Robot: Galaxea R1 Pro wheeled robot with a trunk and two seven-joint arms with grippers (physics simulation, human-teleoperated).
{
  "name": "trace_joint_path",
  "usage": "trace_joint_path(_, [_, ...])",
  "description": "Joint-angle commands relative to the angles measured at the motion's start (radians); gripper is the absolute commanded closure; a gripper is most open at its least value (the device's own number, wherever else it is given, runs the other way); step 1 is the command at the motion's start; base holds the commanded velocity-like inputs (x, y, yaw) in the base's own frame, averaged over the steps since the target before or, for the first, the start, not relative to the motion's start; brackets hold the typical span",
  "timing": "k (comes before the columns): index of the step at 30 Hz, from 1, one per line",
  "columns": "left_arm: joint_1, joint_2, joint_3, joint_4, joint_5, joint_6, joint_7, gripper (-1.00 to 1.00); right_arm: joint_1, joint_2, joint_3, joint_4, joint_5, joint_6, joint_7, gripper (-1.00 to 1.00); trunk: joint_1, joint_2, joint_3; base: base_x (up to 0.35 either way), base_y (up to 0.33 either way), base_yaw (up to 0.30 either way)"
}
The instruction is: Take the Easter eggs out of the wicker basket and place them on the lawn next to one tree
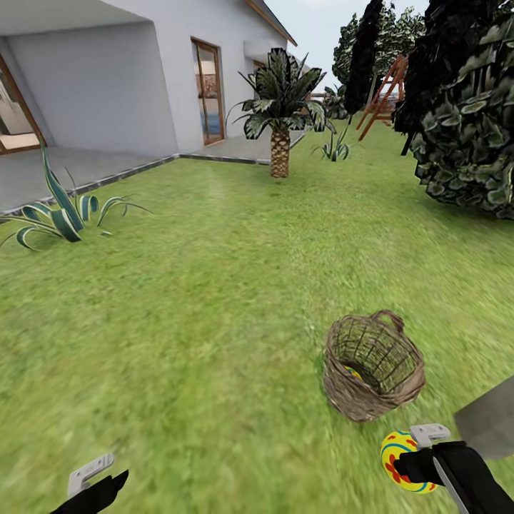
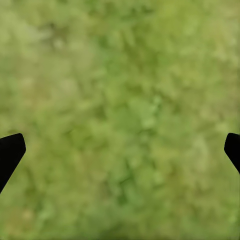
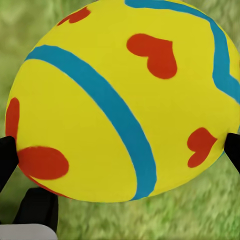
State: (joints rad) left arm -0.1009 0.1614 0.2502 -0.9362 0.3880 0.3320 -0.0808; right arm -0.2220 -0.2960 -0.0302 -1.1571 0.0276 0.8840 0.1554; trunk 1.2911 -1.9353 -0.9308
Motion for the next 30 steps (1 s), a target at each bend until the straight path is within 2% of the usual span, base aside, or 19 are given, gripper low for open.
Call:
trace_joint_path(1, [0.0, 0.0, 0.002, -0.001, 0.006, 0.007, -0.004, -1.0, 0.0, 0.0, -0.001, -0.001, 0.003, 0.004, 0.004, 1.0, 0.004, -0.008, -0.004, 0.0, 0.0, 0.0])
trace_joint_path(25, [0.0, 0.0, 0.001, 0.0, 0.005, 0.007, -0.004, -1.0, 0.0, 0.0, 0.001, 0.007, 0.008, 0.013, 0.004, 1.0, 0.096, -0.176, -0.079, 0.0, 0.0, 0.0])
trace_joint_path(30, [0.0, 0.0, 0.001, 0.0, 0.005, 0.007, -0.004, -1.0, 0.0, 0.0, 0.009, 0.045, 0.016, 0.02, 0.004, 1.0, 0.115, -0.211, -0.095, 0.0, 0.0, 0.0])
